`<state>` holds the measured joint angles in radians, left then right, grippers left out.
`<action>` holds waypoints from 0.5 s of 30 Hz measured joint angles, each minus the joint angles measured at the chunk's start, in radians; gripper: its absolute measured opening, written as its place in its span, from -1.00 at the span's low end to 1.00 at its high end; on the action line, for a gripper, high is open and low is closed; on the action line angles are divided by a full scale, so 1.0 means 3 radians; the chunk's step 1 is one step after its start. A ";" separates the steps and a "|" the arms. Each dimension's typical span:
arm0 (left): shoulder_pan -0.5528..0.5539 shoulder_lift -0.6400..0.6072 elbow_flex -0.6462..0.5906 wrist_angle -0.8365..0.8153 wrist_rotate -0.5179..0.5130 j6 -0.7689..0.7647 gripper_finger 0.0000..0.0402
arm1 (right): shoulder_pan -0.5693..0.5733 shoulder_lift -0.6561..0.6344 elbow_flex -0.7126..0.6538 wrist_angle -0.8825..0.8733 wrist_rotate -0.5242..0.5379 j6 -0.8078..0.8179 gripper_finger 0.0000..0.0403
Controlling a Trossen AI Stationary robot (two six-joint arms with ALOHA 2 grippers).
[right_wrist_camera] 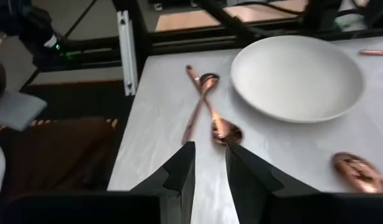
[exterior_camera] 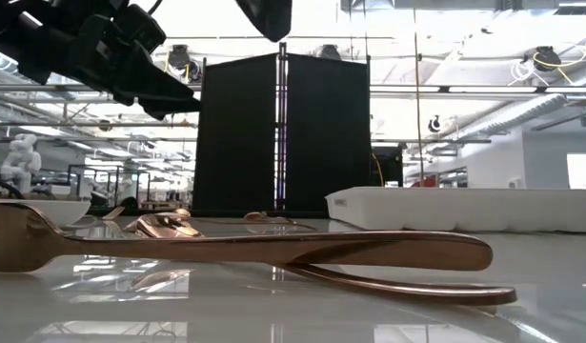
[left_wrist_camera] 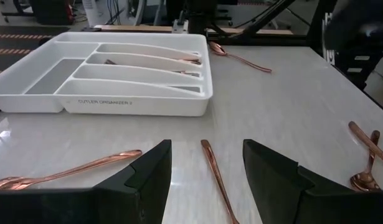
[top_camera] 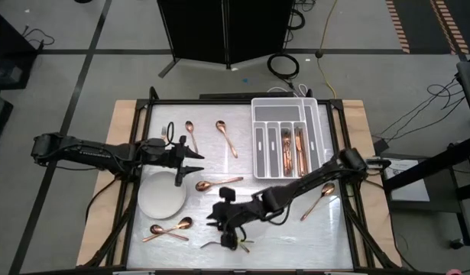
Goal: Sort silverware
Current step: Put the bronze fork into the silverware tray
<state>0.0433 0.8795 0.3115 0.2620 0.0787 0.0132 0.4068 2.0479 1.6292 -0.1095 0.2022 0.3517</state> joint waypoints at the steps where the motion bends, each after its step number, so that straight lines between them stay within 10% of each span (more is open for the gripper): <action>1: 0.0000 0.0000 0.0000 0.0000 -0.0001 0.0000 -0.03 | 0.0023 0.0057 0.0049 0.0000 -0.0001 0.0002 -0.60; 15: 0.0000 0.0000 -0.0001 -0.0134 -0.0006 -0.0112 -0.03 | 0.0401 0.0548 0.0376 -0.0092 0.0127 0.0164 -0.60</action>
<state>0.0433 0.8795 0.3111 0.2218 0.0769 -0.0204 0.5271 2.2124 1.7420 -0.1370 0.2404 0.4008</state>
